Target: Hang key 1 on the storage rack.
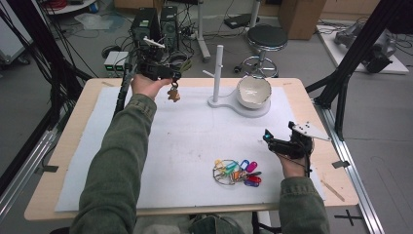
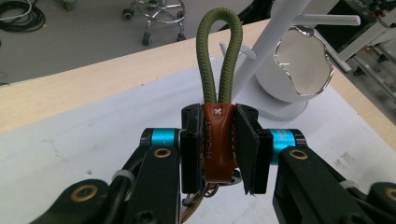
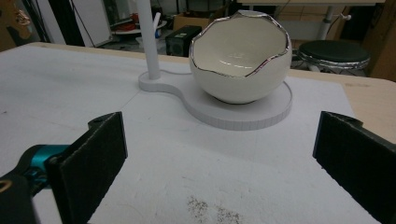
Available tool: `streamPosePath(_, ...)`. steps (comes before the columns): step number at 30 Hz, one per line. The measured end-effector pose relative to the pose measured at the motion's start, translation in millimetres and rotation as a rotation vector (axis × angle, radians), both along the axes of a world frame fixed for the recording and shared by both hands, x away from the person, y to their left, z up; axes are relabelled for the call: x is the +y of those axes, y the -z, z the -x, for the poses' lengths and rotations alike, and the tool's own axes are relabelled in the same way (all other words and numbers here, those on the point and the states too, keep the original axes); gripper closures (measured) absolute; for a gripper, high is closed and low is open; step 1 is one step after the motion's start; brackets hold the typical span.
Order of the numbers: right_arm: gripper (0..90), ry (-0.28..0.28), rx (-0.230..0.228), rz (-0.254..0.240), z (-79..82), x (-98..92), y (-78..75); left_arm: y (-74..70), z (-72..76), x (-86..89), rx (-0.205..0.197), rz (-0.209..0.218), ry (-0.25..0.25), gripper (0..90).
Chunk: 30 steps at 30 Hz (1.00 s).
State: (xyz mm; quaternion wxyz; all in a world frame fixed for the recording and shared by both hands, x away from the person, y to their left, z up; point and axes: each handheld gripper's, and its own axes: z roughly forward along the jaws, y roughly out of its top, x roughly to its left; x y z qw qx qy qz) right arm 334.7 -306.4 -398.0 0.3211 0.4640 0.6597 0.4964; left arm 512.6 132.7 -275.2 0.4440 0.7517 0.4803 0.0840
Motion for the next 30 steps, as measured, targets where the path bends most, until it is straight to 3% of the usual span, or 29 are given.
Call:
streamPosePath(8,1.9,0.005,0.002,-0.004,-0.1,-2.5,0.6,9.6,-5.6,-19.8,-0.014,0.010,0.006,72.4)
streamPosePath(30,1.9,0.010,0.001,-0.001,1.0,-5.6,0.7,38.1,-17.8,-53.8,0.046,-0.001,0.062,72.4)
